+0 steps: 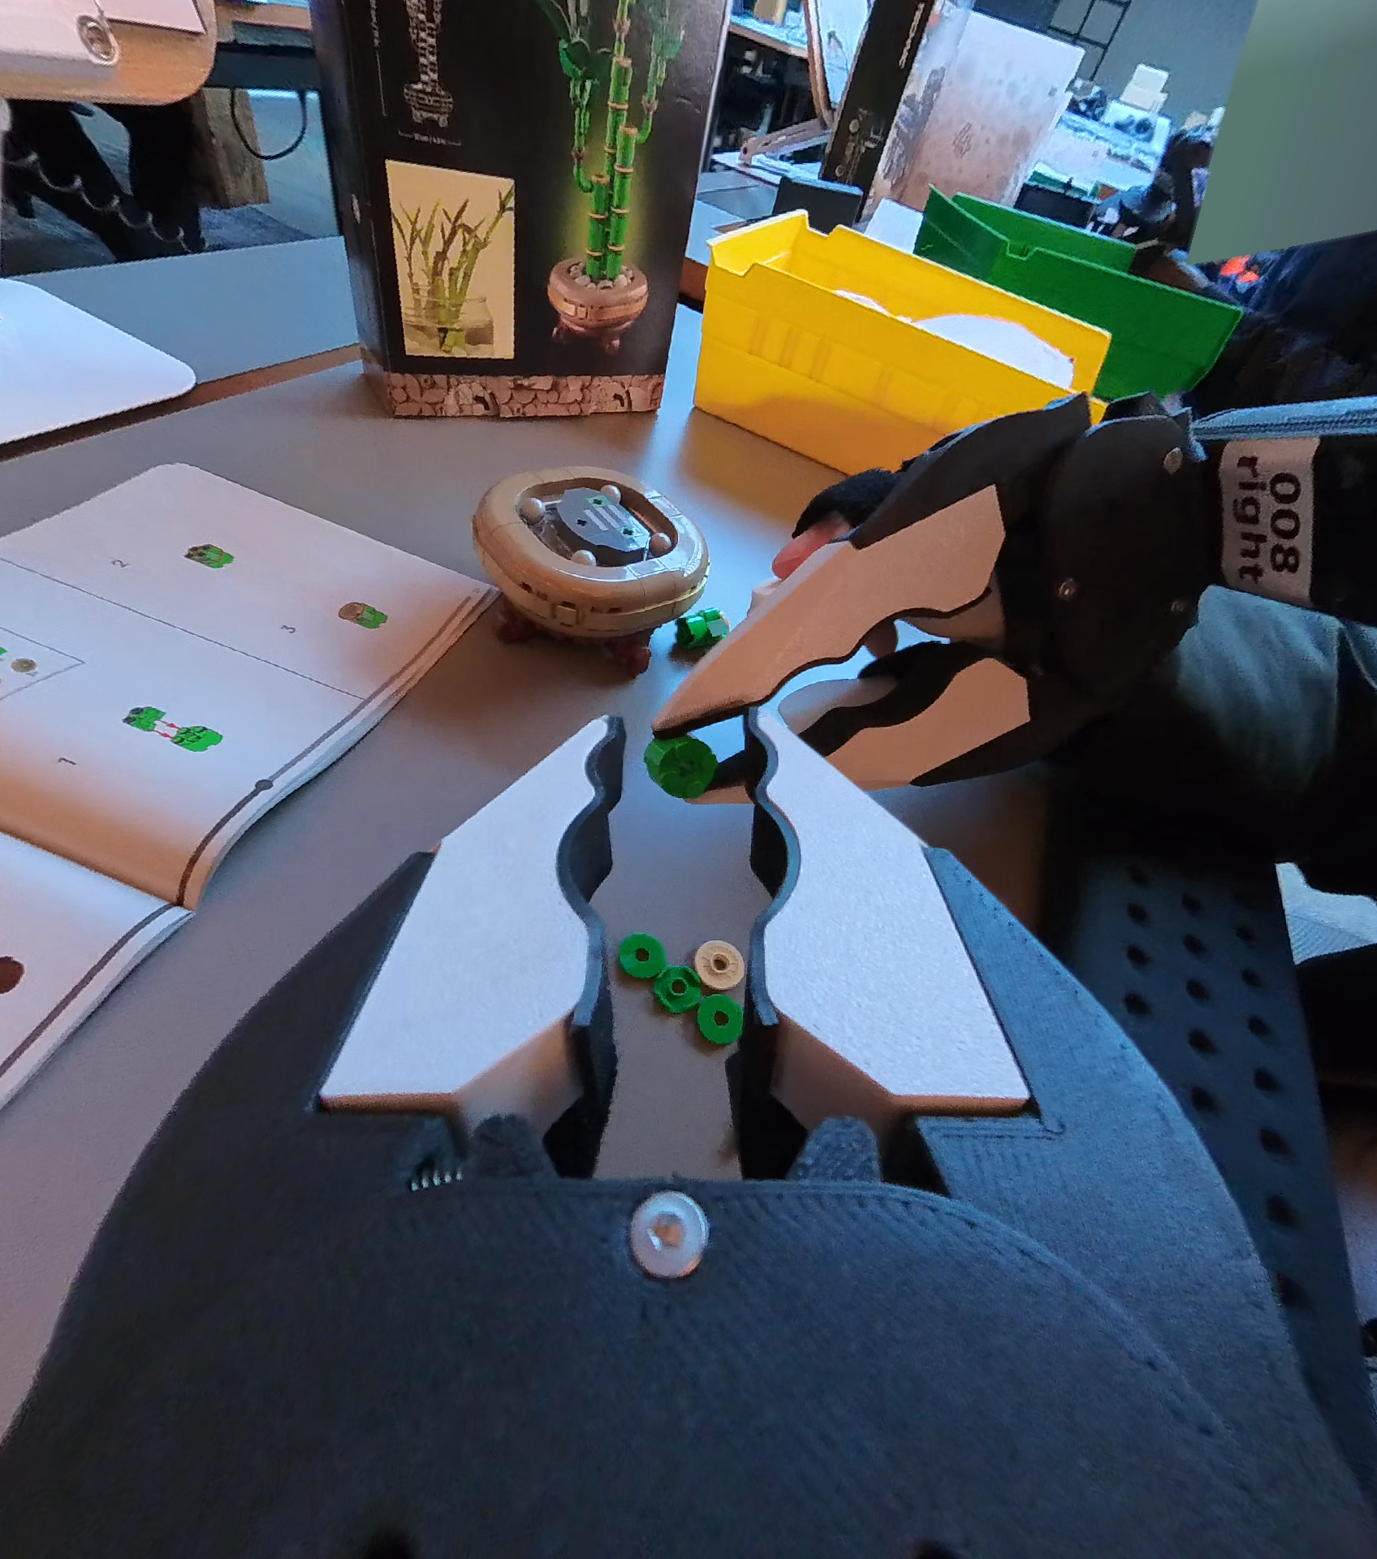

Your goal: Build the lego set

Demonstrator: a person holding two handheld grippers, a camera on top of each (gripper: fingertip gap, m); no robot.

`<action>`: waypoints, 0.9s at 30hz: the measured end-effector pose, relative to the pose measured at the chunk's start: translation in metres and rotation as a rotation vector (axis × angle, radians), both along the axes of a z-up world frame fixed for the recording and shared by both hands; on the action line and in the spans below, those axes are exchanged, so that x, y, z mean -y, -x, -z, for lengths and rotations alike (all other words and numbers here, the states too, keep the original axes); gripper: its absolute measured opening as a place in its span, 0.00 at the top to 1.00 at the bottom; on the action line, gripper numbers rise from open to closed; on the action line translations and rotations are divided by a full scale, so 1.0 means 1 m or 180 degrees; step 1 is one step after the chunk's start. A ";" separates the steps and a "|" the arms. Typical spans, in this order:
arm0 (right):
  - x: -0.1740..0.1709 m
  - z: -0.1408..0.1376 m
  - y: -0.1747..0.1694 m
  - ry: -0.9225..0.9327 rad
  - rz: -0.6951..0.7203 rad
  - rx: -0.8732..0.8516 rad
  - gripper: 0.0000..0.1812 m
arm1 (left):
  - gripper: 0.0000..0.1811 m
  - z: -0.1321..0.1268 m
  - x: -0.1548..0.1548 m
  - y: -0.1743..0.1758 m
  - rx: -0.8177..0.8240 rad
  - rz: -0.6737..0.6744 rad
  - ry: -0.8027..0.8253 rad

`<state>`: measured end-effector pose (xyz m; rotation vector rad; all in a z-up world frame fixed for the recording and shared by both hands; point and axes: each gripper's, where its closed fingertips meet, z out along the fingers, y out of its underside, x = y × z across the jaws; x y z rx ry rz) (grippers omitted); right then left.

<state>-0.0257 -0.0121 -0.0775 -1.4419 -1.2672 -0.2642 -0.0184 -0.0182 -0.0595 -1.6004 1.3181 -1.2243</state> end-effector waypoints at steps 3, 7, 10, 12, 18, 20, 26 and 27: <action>-0.001 -0.002 -0.001 -0.0017 0.0030 -0.0025 0.92 | 0.84 0.007 0.002 -0.002 -0.0132 -0.0030 -0.0172; -0.001 -0.002 -0.002 0.0000 0.0048 -0.0036 0.92 | 0.86 0.011 0.002 -0.004 -0.0200 -0.0077 -0.0292; -0.002 -0.002 -0.001 -0.0002 0.0052 -0.0024 0.92 | 0.89 0.012 -0.001 -0.003 -0.0231 -0.0120 -0.0323; -0.002 -0.001 -0.002 -0.0012 0.0074 -0.0006 0.92 | 0.90 0.012 -0.001 -0.003 -0.0235 -0.0135 -0.0303; -0.003 0.000 -0.003 -0.0013 0.0085 0.0040 0.92 | 0.92 0.013 0.000 -0.003 -0.0237 -0.0062 -0.0196; -0.003 -0.003 -0.002 -0.0067 0.0079 0.0018 0.92 | 0.92 0.009 0.000 -0.002 -0.0150 -0.0027 -0.0115; -0.003 -0.022 -0.006 -0.0241 0.0129 -0.0247 0.87 | 0.92 -0.019 0.006 0.002 0.0368 0.0181 -0.0090; -0.004 -0.023 -0.008 -0.0246 0.0152 -0.0262 0.87 | 0.92 -0.026 0.007 0.004 0.0478 0.0224 -0.0223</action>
